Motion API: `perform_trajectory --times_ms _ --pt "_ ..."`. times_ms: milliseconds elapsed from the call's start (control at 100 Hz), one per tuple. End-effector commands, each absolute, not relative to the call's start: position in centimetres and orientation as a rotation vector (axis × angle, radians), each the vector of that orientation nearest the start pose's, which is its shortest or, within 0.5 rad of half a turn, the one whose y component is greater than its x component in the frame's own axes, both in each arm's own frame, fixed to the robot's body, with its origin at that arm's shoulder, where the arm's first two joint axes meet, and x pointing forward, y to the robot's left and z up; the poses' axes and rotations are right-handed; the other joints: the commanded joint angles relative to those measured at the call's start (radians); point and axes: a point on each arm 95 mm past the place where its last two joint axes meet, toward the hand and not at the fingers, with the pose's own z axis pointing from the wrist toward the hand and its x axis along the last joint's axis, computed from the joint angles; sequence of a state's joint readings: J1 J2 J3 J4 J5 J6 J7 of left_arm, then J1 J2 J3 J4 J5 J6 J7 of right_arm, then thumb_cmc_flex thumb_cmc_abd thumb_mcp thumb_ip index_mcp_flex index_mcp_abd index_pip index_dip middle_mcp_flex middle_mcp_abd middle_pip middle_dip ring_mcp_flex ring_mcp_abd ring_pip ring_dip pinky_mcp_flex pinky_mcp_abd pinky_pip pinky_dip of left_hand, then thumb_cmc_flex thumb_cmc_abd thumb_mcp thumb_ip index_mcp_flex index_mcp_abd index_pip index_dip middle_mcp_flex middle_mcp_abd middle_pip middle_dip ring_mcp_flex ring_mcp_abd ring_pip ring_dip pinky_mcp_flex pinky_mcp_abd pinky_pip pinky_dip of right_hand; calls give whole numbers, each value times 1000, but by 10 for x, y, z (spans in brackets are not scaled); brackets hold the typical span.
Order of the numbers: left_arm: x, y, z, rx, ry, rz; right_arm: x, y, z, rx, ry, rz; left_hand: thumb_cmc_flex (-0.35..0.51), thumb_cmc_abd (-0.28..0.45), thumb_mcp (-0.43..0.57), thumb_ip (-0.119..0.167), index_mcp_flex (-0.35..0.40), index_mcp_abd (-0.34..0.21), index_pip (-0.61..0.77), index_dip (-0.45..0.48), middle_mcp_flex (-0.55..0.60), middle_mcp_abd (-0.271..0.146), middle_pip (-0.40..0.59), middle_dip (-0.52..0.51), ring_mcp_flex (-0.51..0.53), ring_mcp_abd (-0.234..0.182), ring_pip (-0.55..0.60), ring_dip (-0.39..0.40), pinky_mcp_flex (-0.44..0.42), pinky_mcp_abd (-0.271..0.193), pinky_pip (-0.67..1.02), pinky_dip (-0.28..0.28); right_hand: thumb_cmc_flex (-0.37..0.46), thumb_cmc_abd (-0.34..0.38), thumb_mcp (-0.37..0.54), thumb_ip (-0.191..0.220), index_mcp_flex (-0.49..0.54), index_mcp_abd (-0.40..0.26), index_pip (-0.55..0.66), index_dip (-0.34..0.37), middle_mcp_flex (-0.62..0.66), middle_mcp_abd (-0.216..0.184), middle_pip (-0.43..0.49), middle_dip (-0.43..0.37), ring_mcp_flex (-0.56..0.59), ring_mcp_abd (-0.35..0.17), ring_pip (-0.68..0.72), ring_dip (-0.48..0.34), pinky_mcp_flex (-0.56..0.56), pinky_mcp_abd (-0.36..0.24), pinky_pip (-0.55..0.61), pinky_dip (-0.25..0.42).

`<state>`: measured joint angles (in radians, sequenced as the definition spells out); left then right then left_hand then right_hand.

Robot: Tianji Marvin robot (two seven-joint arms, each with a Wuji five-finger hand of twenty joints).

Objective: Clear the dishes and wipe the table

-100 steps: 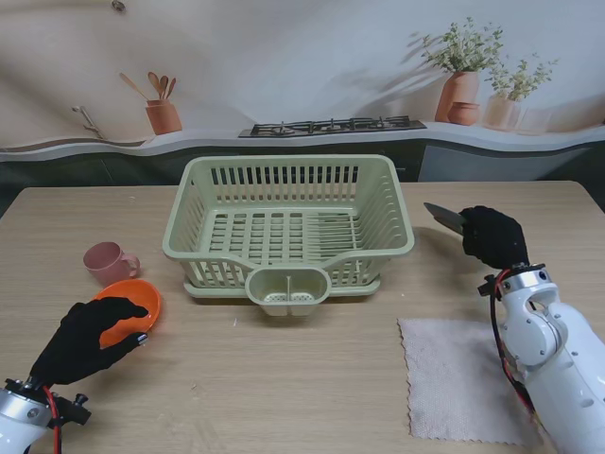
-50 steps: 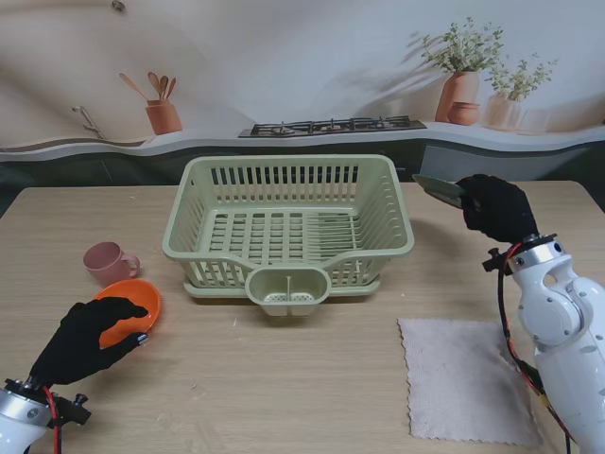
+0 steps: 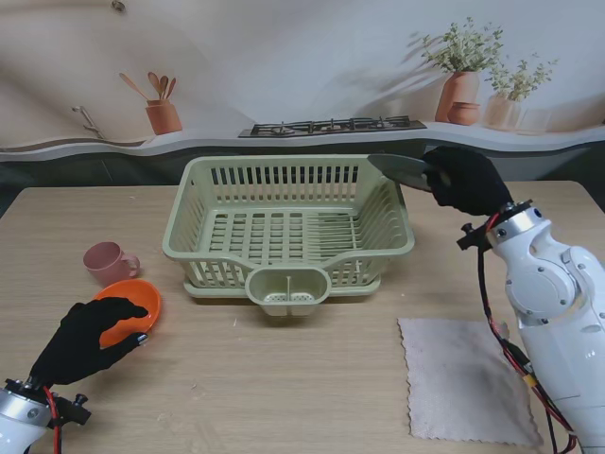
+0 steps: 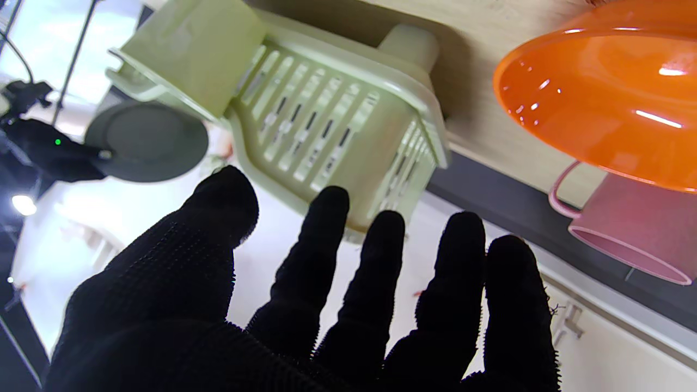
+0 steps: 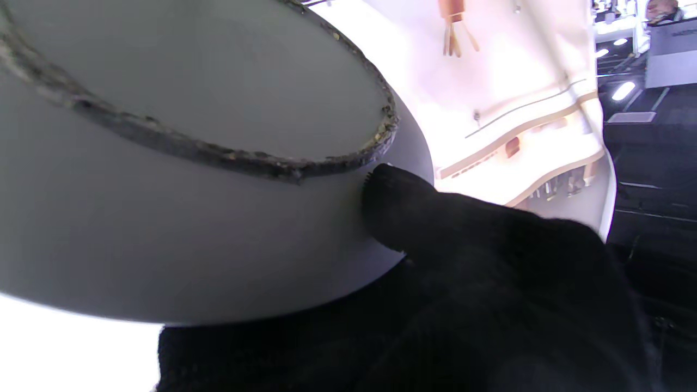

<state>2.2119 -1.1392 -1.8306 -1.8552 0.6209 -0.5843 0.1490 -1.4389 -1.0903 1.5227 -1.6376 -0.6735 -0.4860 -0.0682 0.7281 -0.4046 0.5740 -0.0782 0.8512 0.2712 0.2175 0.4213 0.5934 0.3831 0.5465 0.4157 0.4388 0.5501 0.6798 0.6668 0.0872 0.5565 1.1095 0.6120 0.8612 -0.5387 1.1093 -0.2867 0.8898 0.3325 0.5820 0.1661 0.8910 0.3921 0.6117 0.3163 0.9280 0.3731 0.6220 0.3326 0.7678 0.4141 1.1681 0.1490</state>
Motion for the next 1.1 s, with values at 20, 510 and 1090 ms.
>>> perform_trajectory --times_ms 20,510,1090 --pt "243 133 -306 -1369 1161 -1899 437 -54 -157 854 1169 2092 -30 -2 0 -9 13 -16 -8 8 8 -33 -5 -19 1 -19 -3 8 -14 -9 -18 -16 116 66 115 37 69 -79 63 -2 17 -8 4 -2 20 37 10 5 49 -36 102 13" --pt "242 134 -306 -1363 1154 -1898 422 17 -142 927 1353 2234 -28 -2 -1 -9 13 -16 -8 8 8 -32 -6 -20 0 -19 -4 7 -15 -8 -19 -17 107 69 116 41 72 -90 67 3 26 -19 0 -4 29 26 6 5 50 -49 107 13" --pt "241 136 -307 -1354 1147 -1896 411 52 -165 1126 1576 2221 -30 -2 -1 -9 14 -17 -7 9 10 -34 -6 -20 1 -19 -4 8 -18 -11 -19 -17 94 85 114 52 95 -127 118 55 72 -41 38 10 69 12 60 45 54 -67 143 52"
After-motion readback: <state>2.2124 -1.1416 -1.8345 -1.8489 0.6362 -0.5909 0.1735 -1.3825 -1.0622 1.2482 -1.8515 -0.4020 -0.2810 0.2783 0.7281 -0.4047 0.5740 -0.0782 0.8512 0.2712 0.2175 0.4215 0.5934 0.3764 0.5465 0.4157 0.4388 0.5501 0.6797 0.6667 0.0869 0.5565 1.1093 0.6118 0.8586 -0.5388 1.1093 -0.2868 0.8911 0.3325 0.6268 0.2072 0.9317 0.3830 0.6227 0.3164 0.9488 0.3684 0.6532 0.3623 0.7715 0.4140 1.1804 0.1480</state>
